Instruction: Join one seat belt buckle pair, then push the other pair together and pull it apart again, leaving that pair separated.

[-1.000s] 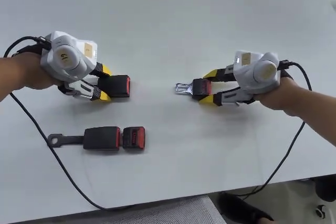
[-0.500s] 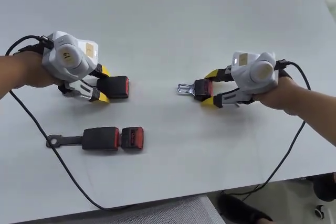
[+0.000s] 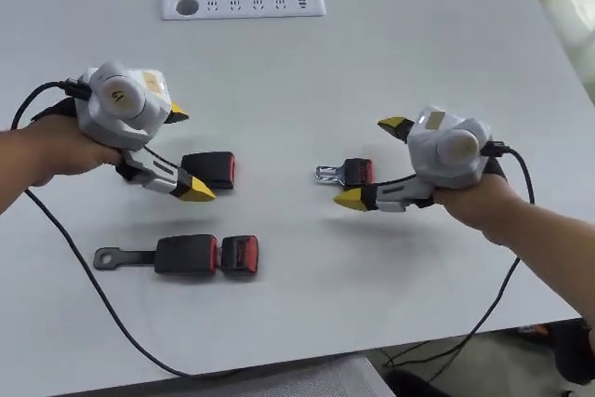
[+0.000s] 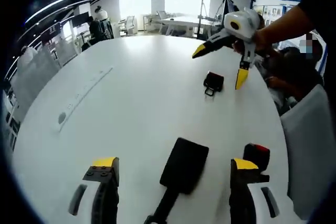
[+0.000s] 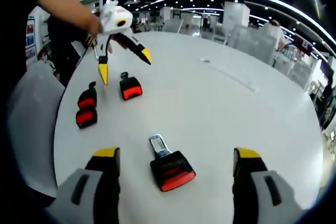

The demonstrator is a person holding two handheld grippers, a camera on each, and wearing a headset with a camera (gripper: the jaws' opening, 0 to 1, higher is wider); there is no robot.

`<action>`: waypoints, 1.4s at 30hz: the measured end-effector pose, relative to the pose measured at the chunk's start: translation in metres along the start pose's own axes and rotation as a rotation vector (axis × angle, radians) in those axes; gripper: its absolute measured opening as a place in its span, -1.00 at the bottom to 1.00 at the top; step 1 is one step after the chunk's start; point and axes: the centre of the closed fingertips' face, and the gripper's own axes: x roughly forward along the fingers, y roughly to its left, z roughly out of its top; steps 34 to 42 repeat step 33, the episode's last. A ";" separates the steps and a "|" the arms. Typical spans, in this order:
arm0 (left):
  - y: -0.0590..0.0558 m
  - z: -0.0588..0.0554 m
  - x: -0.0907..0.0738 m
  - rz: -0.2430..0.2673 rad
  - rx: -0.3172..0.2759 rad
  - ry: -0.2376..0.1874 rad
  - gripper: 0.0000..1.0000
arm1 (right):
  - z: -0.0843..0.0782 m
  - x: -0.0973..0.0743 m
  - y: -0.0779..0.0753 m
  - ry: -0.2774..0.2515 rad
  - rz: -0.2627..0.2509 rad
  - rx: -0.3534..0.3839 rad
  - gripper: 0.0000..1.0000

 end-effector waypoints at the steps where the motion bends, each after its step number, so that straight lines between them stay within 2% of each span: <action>1: 0.000 0.002 -0.004 0.015 -0.024 -0.025 0.87 | 0.003 -0.002 0.001 -0.013 -0.021 0.016 0.82; 4: -0.003 0.001 -0.016 0.063 -0.077 -0.057 0.96 | 0.009 -0.005 0.005 -0.032 -0.061 0.048 0.86; 6: -0.005 -0.003 -0.026 0.096 -0.115 -0.078 0.96 | 0.012 -0.007 0.013 -0.038 -0.075 0.018 0.88; 8: -0.008 -0.006 -0.036 0.125 -0.159 -0.117 0.97 | 0.015 -0.008 0.020 -0.049 -0.078 0.018 0.89; 14: -0.025 -0.021 -0.067 0.170 -0.200 -0.170 0.99 | 0.021 -0.016 0.046 -0.067 -0.090 0.020 0.94; 17: -0.031 -0.026 -0.081 0.183 -0.202 -0.183 1.00 | 0.022 -0.021 0.051 -0.072 -0.107 0.009 0.98; 21: -0.038 -0.033 -0.105 0.213 -0.216 -0.230 1.00 | 0.024 -0.032 0.059 -0.090 -0.144 0.040 0.99; 24: -0.046 -0.043 -0.118 0.224 -0.217 -0.235 1.00 | 0.024 -0.040 0.070 -0.101 -0.159 0.045 0.99; 26: -0.052 -0.049 -0.129 0.229 -0.247 -0.261 1.00 | 0.022 -0.043 0.078 -0.105 -0.162 0.053 0.99; 28: -0.058 -0.056 -0.136 0.232 -0.247 -0.267 1.00 | 0.019 -0.047 0.083 -0.104 -0.170 0.058 0.99; 31: -0.067 -0.070 -0.143 0.233 -0.238 -0.254 1.00 | 0.016 -0.055 0.089 -0.102 -0.183 0.071 0.99; 33: -0.071 -0.077 -0.149 0.236 -0.257 -0.263 1.00 | 0.015 -0.060 0.094 -0.110 -0.189 0.073 0.99; 42: -0.071 -0.077 -0.149 0.236 -0.257 -0.263 1.00 | 0.015 -0.060 0.094 -0.110 -0.189 0.073 0.99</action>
